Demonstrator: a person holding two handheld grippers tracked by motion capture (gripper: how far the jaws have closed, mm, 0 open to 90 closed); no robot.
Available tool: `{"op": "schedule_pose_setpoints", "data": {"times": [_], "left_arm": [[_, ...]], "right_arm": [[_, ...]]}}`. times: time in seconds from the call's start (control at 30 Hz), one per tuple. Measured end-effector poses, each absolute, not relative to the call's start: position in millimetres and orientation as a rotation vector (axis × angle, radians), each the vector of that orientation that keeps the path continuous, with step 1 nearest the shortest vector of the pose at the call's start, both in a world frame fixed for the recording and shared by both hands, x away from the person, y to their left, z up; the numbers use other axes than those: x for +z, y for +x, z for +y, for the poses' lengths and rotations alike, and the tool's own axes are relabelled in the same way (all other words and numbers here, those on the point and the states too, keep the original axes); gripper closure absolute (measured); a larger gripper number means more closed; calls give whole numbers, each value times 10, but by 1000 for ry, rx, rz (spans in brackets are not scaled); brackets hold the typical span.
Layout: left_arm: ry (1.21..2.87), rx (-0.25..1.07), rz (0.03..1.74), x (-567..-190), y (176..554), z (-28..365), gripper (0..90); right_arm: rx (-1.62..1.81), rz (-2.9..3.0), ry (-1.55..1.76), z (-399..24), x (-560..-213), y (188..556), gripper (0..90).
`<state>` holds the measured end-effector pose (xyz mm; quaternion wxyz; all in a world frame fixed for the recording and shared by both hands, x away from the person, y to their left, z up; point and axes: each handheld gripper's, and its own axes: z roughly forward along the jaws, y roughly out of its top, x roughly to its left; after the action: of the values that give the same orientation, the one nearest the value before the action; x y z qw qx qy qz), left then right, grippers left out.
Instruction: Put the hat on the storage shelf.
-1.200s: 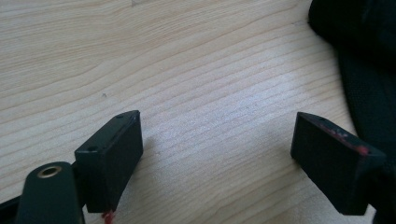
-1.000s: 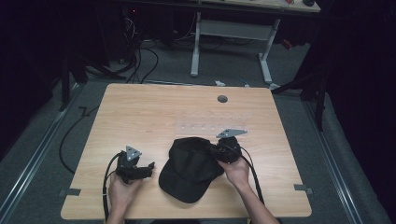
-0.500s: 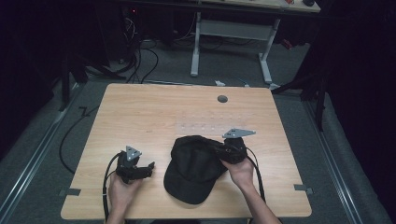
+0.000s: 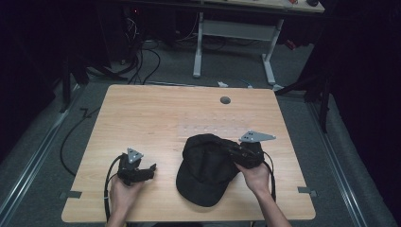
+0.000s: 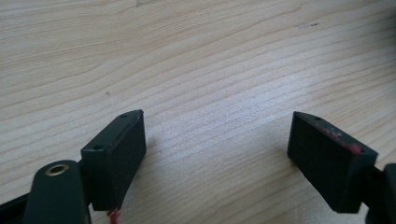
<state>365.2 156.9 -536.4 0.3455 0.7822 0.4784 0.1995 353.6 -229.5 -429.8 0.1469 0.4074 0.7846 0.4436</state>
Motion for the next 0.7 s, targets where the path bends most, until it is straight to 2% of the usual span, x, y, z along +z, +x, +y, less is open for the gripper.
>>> {"op": "schedule_pose_setpoints", "data": {"times": [0.23,0.57,0.7], "left_arm": [[2054,452,1210,-5327,3633,1532,225],[2006,265,995,-5084,3520,1367,231],[2018,231,931,-4992,3490,1300,228]], "right_arm": [[1297,2230,1134,-2388,-4197,3481,842],[1311,2203,1068,-2448,-4067,3391,841],[1317,2211,1043,-2430,-4047,3392,841]]}}
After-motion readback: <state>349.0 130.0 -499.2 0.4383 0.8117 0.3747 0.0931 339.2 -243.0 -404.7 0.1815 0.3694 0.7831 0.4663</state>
